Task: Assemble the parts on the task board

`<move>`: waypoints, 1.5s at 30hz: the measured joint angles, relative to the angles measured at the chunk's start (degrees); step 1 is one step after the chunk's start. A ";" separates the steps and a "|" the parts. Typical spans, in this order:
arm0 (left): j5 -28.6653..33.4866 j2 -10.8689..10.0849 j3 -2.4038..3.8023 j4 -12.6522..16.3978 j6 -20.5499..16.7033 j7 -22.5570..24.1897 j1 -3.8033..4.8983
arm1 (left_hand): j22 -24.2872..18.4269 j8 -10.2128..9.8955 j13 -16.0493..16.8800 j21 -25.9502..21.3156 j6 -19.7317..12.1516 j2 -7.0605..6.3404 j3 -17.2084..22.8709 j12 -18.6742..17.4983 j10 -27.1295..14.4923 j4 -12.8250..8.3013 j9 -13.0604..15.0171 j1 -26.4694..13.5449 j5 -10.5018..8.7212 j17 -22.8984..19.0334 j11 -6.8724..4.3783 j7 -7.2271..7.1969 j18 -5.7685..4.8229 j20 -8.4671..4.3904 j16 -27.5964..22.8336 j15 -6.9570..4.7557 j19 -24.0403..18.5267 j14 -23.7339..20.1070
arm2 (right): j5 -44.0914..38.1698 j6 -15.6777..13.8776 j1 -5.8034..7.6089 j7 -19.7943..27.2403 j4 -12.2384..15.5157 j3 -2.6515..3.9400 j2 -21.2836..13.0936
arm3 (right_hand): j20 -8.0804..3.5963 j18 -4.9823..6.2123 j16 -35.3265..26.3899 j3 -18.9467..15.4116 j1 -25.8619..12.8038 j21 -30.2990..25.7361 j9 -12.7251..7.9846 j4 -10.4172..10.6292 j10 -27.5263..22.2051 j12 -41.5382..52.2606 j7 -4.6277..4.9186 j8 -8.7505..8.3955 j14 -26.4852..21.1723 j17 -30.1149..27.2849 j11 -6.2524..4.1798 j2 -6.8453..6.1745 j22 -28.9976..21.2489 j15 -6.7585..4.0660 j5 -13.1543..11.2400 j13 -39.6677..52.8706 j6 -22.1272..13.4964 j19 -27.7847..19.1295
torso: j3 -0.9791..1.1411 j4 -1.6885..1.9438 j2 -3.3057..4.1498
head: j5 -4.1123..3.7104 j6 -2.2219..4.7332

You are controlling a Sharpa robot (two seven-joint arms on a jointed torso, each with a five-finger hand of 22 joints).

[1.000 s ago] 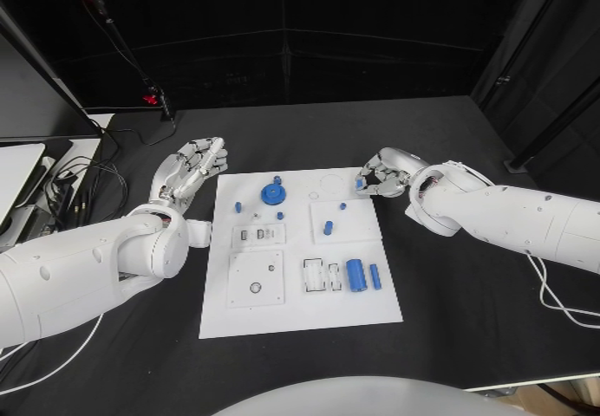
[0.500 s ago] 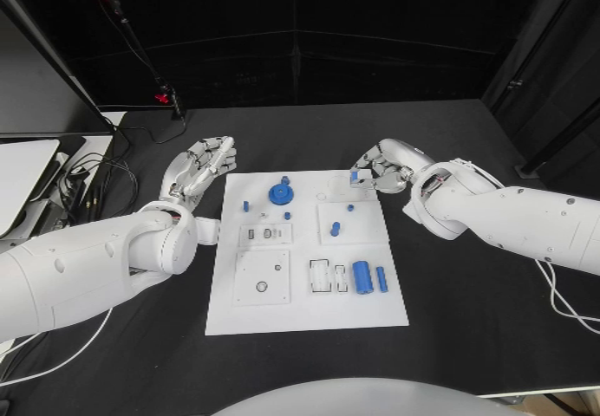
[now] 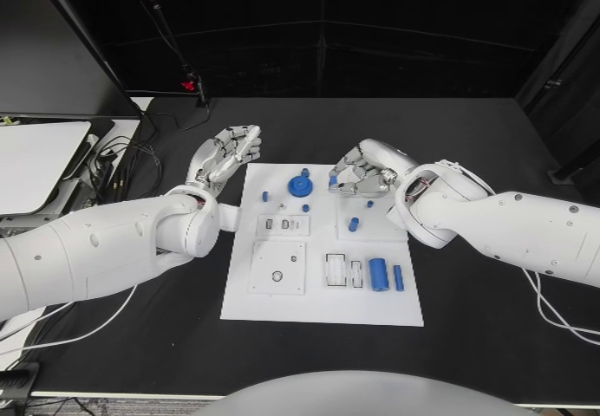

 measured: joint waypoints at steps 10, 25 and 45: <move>0.00 0.06 0.00 0.02 -0.01 0.00 0.02 | 0.00 0.00 0.00 0.00 0.00 0.00 0.00 0.00 0.00 0.00 0.00 0.00 0.00 0.00 0.00 0.00 0.00 0.00 0.00 0.00 0.00 0.00 | -1.15 1.85 0.01 -6.26 1.47 0.00 4.32 | 0.00 0.00 0.00 -0.17 -0.22 0.00 -0.01 -0.15 -0.21 0.00 0.09 0.00 0.00 0.00 0.20 0.21 0.00 0.00 0.25 0.00 0.09 0.00 | 0.01 0.07 0.02 | 2.25 -1.46; 0.00 0.13 0.00 -0.05 -0.02 0.00 0.01 | 0.00 0.00 0.00 0.00 0.00 0.00 0.00 0.00 0.00 0.00 0.00 0.00 0.00 0.00 0.00 0.00 0.00 0.00 0.00 0.00 0.00 0.00 | -6.41 3.72 -1.89 -13.63 0.72 0.00 9.89 | 0.33 0.01 0.00 -0.34 -0.25 0.00 -0.10 -0.29 -0.01 0.00 0.20 -0.33 0.00 0.00 0.40 0.22 0.00 0.40 0.65 0.00 0.20 0.09 | 0.03 0.03 0.05 | 3.18 -2.63; 0.00 -0.06 0.00 0.04 -0.02 0.00 0.01 | 0.06 0.00 0.00 0.22 0.00 0.00 0.00 0.00 0.00 0.00 -0.08 0.00 0.22 0.00 0.00 0.00 0.00 0.00 0.00 0.00 0.00 0.00 | -11.62 5.39 -4.46 -17.53 -1.53 -0.02 12.03 | 0.40 0.00 0.00 -0.33 -0.77 0.00 -0.32 -0.62 -0.22 0.00 0.18 -0.96 0.00 0.00 0.61 0.26 0.00 0.40 1.25 0.00 0.18 0.01 | 0.06 -0.09 -0.01 | 2.90 -3.22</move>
